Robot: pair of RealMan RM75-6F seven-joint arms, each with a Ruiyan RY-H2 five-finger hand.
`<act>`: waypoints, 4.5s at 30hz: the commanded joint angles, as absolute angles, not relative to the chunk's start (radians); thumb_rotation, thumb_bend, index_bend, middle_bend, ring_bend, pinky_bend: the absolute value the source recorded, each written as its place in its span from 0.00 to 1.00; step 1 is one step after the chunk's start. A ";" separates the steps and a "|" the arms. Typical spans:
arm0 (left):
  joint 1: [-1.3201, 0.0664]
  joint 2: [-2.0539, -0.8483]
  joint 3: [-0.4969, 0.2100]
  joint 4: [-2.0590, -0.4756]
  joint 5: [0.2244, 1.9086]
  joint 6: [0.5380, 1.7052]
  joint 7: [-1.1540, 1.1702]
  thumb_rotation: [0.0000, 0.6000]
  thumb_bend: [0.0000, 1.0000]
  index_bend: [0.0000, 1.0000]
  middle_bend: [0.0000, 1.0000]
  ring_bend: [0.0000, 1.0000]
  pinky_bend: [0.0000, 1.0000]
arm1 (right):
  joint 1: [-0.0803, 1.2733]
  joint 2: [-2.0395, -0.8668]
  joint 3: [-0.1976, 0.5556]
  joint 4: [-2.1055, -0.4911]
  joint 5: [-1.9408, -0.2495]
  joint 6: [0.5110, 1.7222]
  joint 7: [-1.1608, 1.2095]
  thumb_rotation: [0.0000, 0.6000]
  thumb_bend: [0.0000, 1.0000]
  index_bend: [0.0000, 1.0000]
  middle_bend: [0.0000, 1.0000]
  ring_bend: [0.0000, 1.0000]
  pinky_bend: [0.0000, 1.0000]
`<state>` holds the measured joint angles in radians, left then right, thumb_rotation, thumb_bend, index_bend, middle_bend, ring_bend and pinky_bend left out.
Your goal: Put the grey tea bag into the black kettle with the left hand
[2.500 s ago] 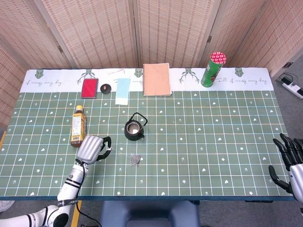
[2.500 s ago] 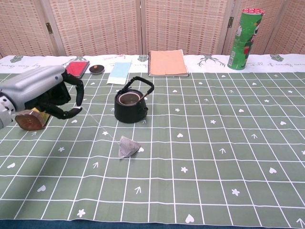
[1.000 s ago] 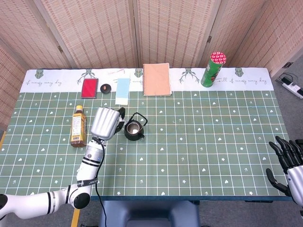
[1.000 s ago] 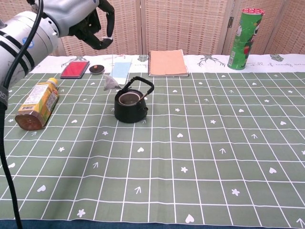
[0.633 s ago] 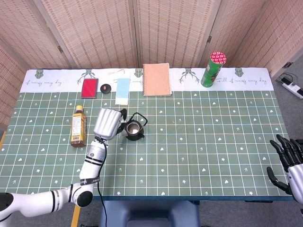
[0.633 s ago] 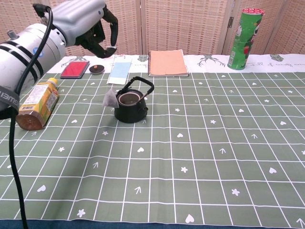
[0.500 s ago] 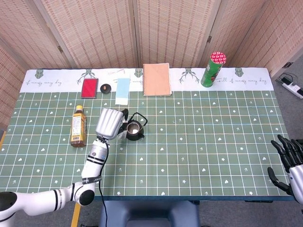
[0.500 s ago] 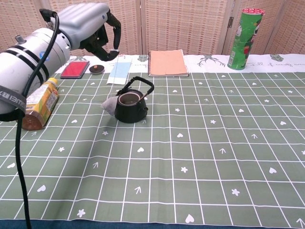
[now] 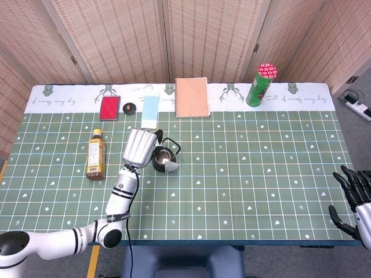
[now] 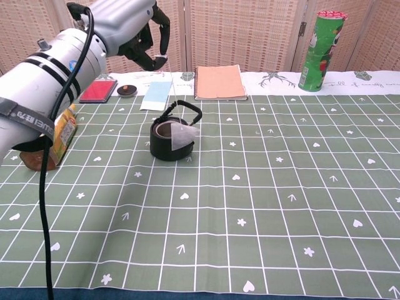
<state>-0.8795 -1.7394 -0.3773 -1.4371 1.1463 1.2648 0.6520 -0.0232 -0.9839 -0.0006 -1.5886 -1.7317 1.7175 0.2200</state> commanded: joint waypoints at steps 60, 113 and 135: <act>-0.587 -1.638 -0.013 -1.491 1.381 1.253 0.343 1.00 0.46 0.52 1.00 0.99 0.96 | -0.021 -1.009 -0.001 -1.618 -1.723 1.688 0.128 1.00 0.48 0.00 0.00 0.00 0.00; -1.028 -1.465 -0.235 -1.769 0.565 0.921 0.576 1.00 0.46 0.11 1.00 1.00 1.00 | -0.022 -0.983 -0.011 -1.611 -1.732 1.696 0.203 1.00 0.48 0.00 0.00 0.00 0.00; -1.042 -1.549 -0.153 -1.559 0.644 0.876 0.521 1.00 0.46 0.11 1.00 1.00 1.00 | -0.049 -0.988 -0.023 -1.604 -1.749 1.731 0.195 1.00 0.48 0.00 0.00 0.00 0.00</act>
